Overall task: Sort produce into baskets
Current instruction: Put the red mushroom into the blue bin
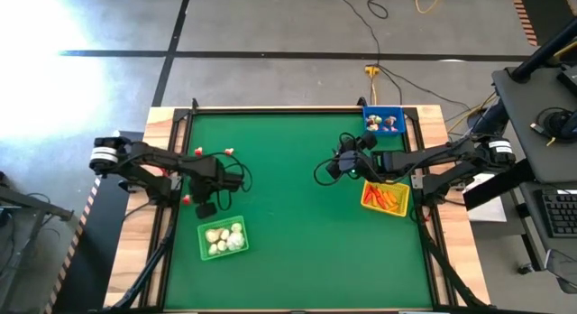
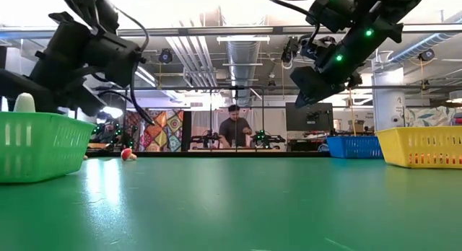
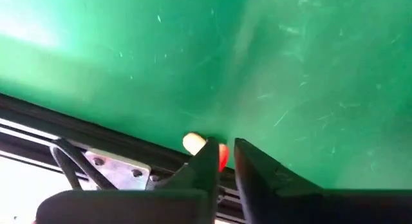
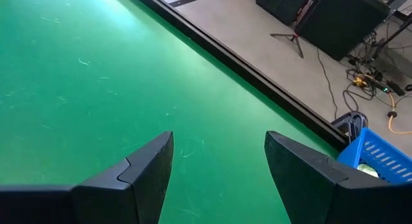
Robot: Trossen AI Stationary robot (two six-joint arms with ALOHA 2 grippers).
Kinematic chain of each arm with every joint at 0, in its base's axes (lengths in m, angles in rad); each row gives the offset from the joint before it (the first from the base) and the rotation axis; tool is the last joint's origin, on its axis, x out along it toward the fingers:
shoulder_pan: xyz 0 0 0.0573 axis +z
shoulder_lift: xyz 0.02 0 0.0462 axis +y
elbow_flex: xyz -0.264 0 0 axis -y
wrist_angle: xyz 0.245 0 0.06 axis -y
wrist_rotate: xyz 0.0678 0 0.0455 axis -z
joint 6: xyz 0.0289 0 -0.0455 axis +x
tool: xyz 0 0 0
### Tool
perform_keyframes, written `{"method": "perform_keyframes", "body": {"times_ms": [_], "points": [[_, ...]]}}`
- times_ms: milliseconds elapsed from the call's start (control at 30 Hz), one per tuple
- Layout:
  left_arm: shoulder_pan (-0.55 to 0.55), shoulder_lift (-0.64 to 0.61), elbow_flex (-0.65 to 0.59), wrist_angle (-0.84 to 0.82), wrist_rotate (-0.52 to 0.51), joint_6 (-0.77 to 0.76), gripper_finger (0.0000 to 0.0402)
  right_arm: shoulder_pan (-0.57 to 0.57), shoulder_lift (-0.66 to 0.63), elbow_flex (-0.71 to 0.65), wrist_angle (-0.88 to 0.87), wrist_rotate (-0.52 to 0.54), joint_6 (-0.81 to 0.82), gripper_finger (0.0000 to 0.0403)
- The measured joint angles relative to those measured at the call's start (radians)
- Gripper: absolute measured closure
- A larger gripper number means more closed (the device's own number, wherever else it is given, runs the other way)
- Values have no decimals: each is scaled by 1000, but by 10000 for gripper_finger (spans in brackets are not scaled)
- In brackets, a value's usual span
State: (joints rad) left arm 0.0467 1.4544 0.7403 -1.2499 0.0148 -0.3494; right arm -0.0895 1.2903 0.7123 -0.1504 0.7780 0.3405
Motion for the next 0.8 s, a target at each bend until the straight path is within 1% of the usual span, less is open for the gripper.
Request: {"method": "perform_keyframes", "body": {"times_ms": [67,167,267,367,467,567,800], "points": [[0,-5,-13,-10,10,-9,347,0,0,0,0,0,0,165],[6,-7,-36,-2,21,-18,297,0,0,-1,0,0,0,165],[29,19,-43,20,29,-19,248,0,0,-1,3,0,0,165],[62,49,-37,17,31,-1,216,0,0,-1,7,0,0,165],[109,68,-33,9,57,10,207,0,0,-1,7,0,0,165],[162,85,-32,9,121,21,205,0,0,-1,7,-1,0,165],[287,170,-32,-1,123,59,205,0,0,-1,3,-23,0,165]]}}
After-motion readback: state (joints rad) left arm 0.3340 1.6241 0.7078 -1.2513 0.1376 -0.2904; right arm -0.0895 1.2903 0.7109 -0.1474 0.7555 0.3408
